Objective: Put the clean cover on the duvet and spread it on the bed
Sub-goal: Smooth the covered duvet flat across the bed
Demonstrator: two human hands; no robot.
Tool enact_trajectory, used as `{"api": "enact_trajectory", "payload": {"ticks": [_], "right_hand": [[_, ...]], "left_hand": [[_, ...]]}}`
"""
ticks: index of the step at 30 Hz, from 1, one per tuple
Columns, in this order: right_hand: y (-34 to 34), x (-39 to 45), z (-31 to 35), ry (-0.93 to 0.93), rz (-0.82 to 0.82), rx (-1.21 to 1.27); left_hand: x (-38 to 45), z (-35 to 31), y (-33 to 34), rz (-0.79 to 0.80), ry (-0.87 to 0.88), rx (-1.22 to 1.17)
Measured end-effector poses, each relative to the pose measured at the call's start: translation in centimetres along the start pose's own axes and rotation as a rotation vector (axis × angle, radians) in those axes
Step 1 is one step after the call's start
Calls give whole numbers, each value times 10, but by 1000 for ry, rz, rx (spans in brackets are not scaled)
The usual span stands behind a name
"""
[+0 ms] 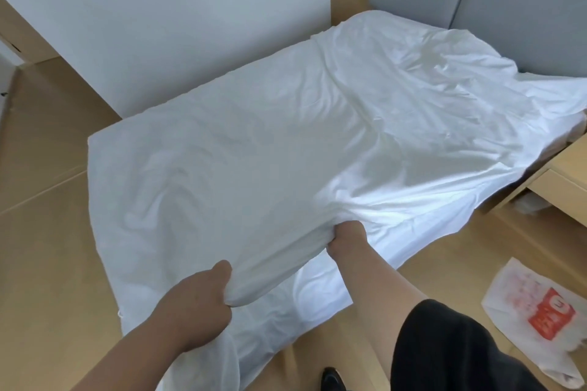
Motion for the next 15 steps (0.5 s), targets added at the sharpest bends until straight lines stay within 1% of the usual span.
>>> {"api": "enact_trajectory", "payload": {"ticks": [1, 2, 3, 4, 5, 6, 7, 9, 10, 12, 13, 15], "right_hand": [[-9, -3, 3, -62, -64, 26], [-13, -3, -2, -74, -81, 50], [-20, -2, -5, -83, -121, 18], [-29, -1, -16, -40, -189, -68], [-43, 1, -26, -38, -244, -129], [-57, -4, -36, -16, -264, -61], [-63, -9, -43, -11, -282, -161], [-79, -20, -45, -25, -315, -280], [-85, -29, -38, -71, -336, -298], [-89, -43, -15, -155, -364, -221], [-86, -50, -6, -172, -328, -182], [-74, -62, 5, -141, -243, -108]], "left_hand": [[0, 6, -7, -10, -6, 8], [1, 12, -15, -27, -5, 26], [2, 16, -24, -53, 0, 57], [5, 19, -32, -85, 8, 93], [9, 21, -40, -113, 16, 125], [15, 20, -44, -131, 26, 145], [20, 19, -46, -131, 40, 156], [33, 12, -38, -76, 94, 181], [40, 7, -28, -21, 128, 211], [52, -4, -6, 101, 190, 301], [60, -12, 3, 142, 230, 343], [78, -43, 13, 125, 360, 345]]}}
Point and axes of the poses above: each hand's wrist, its own x-axis towards the middle knuckle, its own y-axis out of the palm, z = x × y, the point moved 10 cm from there along x, towards the middle knuckle, and after that the axes turned 13 degrees about y, right-handed, at the moved point
